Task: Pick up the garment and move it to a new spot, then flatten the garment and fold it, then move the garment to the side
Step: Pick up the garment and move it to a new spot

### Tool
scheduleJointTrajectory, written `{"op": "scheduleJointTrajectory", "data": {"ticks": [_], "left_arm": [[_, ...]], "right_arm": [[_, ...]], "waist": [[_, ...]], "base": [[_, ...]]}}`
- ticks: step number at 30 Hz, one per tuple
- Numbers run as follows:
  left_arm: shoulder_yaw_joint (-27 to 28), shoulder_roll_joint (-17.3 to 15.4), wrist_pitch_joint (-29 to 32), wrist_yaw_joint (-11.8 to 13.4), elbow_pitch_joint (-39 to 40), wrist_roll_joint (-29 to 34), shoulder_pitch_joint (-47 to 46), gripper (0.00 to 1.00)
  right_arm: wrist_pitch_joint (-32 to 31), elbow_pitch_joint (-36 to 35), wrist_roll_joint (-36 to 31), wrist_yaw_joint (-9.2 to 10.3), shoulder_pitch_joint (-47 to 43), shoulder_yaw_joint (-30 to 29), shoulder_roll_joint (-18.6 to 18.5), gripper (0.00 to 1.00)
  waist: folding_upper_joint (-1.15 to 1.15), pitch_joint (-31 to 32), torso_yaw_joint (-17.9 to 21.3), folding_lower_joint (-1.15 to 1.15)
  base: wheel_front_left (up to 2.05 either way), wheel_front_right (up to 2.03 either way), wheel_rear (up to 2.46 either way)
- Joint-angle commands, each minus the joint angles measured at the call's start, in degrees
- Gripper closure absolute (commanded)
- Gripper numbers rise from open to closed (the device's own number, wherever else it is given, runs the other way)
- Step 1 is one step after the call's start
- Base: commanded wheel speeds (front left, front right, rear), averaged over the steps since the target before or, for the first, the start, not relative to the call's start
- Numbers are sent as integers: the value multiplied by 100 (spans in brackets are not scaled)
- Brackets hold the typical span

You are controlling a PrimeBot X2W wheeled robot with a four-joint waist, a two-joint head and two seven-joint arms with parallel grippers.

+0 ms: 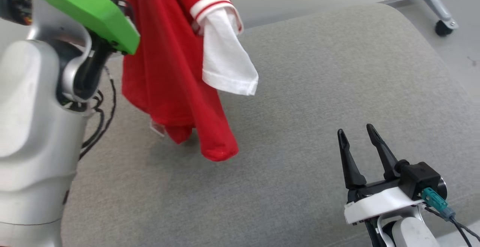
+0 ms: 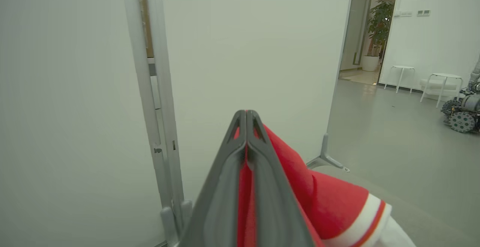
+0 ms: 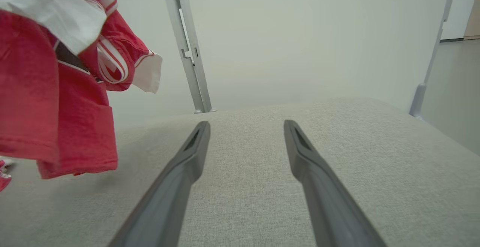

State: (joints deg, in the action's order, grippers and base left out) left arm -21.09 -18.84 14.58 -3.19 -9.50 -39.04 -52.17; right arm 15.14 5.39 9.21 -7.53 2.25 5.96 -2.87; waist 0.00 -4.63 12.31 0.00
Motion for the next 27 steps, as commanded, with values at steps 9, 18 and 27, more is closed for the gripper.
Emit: {"op": "scheduleJointTrajectory", "data": {"ticks": [9,18,27], "left_arm": [[-522,955,-386,-3,-930,-245,788,100],[-1462,1562,-967,-303,-2208,-708,1891,100],[-2253,1579,-2437,-252,-1883,-1019,1879,0]], "right_arm": [[2,4,184,8,317,85,-2,0],[2,-41,252,8,435,149,-2,0],[2,6,38,8,290,37,-3,0]], "waist": [[0,-466,1082,0],[0,-863,1210,0],[0,-539,764,0]], "base": [[0,0,0],[0,0,0],[0,0,0]]}}
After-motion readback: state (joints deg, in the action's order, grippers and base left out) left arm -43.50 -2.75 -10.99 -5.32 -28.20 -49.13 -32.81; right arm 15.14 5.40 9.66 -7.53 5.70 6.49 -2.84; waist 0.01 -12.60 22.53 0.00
